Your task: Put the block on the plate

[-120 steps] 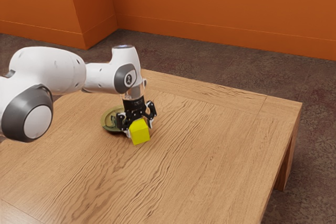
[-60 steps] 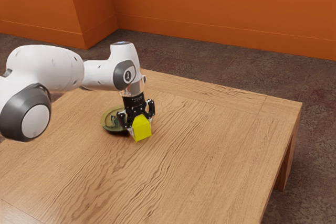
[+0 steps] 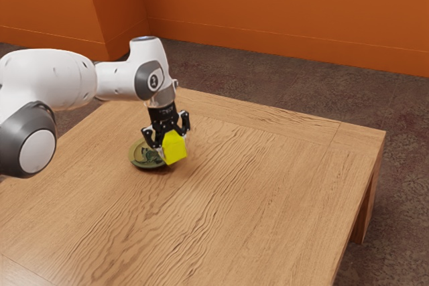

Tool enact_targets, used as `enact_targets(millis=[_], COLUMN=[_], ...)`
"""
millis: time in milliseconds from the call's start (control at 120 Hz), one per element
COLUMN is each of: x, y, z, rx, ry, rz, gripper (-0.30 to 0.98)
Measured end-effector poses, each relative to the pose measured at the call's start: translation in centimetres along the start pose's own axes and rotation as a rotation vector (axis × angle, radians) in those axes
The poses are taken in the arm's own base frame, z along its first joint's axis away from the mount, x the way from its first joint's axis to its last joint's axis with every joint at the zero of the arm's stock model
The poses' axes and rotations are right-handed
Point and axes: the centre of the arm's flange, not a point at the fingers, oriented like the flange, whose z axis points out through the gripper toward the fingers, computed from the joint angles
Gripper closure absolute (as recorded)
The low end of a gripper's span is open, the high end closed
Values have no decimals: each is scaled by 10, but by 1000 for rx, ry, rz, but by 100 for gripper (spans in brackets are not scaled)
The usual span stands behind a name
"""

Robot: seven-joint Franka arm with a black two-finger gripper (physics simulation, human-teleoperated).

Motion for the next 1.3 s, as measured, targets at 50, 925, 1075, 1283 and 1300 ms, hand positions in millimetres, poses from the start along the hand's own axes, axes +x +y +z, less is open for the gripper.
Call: enact_targets(millis=[50, 925, 1075, 1283, 1300], x=[5, 90, 90, 91, 90], y=[0, -25, -23, -16, -15], z=[-4, 15, 13, -5, -9], rx=[-6, 15, 9, -17, -20], ry=[9, 48, 52, 72, 74], rz=[-5, -118, -116, -105, -104], gripper=[27, 27, 18, 7, 6])
